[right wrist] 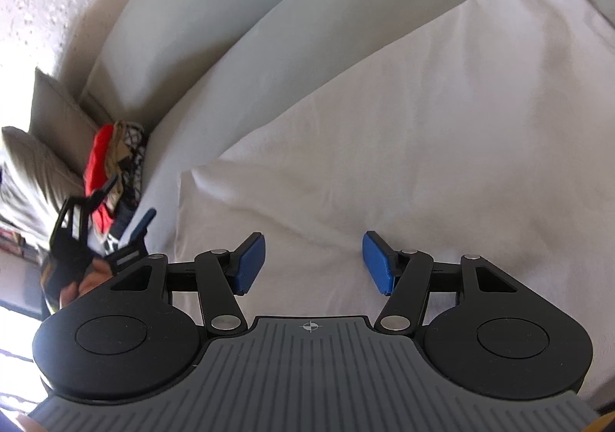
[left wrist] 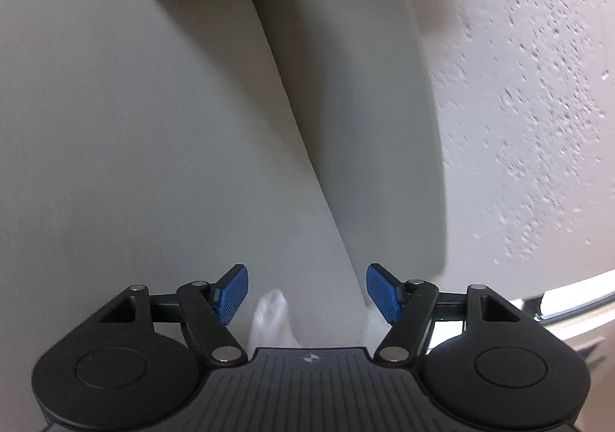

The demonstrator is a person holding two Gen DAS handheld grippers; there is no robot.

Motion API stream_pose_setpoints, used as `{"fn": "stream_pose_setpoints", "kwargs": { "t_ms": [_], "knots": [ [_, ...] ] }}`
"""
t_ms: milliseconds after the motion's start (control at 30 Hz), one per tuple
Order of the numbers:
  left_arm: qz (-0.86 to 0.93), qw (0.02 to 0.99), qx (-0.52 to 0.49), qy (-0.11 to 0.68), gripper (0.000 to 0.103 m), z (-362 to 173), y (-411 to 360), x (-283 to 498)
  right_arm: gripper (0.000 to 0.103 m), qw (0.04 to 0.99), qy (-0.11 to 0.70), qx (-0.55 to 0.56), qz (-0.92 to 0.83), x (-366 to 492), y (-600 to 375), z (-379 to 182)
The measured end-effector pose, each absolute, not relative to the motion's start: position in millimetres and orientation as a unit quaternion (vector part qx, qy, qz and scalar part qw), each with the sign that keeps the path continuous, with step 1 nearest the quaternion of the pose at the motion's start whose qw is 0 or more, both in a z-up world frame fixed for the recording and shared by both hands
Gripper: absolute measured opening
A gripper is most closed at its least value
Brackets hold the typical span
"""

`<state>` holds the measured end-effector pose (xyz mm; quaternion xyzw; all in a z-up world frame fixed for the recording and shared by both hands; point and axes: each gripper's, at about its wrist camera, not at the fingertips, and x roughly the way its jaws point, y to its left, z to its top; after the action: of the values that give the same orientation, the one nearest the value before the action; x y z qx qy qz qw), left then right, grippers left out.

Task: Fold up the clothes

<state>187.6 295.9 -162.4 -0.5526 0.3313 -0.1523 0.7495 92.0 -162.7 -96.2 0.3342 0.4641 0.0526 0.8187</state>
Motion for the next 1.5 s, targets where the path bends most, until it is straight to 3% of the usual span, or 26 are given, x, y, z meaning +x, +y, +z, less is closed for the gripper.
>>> {"fn": "stream_pose_setpoints", "kwargs": {
  "t_ms": [167,333,433,500,533,567,600,667,900,1133,1300,1367,1500],
  "knots": [
    [-0.202,0.780,-0.467,0.364,0.065,-115.5,247.7,136.3,0.062,0.842,0.419,0.335,0.052,59.8,-179.7,-58.0],
    [-0.232,0.827,-0.315,0.403,0.068,-63.0,186.7,75.8,0.064,0.852,0.395,0.342,0.038,24.0,-211.1,-31.5],
    [-0.175,0.859,-0.220,0.428,0.065,-58.2,159.4,55.9,0.063,0.864,0.393,0.315,0.007,10.4,-224.1,-32.9],
    [-0.128,0.874,-0.159,0.441,0.051,-70.6,147.6,43.6,0.040,0.867,0.407,0.286,-0.010,3.5,-227.9,-42.1],
    [-0.107,0.880,-0.129,0.445,0.044,-78.8,142.2,36.4,0.021,0.869,0.414,0.271,-0.018,0.1,-229.4,-47.0],
    [-0.086,0.884,-0.098,0.449,0.032,-86.9,136.9,29.3,0.018,0.872,0.419,0.252,-0.020,-3.6,-227.4,-51.1],
    [-0.074,0.885,-0.080,0.452,0.027,-92.5,131.4,24.9,0.018,0.877,0.420,0.232,-0.012,-6.0,-223.3,-55.0],
    [-0.075,0.884,-0.074,0.455,0.027,-97.8,121.3,22.1,0.018,0.888,0.419,0.191,-0.010,-8.6,-213.1,-60.0],
    [-0.040,0.890,-0.024,0.454,0.028,-91.5,82.7,18.4,0.019,0.895,0.441,0.058,0.002,-11.8,-195.3,-85.0],
    [-0.026,0.885,0.029,0.465,0.029,-74.7,62.6,-2.9,0.020,0.867,0.473,0.153,0.022,-48.8,-217.6,-77.6],
    [-0.067,0.893,0.053,0.442,0.049,-56.3,28.3,-20.0,0.024,0.878,0.434,0.199,0.030,-59.8,-218.3,-69.2],
    [-0.071,0.897,0.061,0.432,0.054,-51.9,17.7,-20.9,0.034,0.883,0.423,0.201,0.038,-58.1,-214.6,-66.1],
    [-0.041,0.898,0.056,0.435,0.057,-61.5,15.4,-15.9,0.035,0.886,0.422,0.187,0.049,-47.4,-203.9,-68.3]
  ]
}}
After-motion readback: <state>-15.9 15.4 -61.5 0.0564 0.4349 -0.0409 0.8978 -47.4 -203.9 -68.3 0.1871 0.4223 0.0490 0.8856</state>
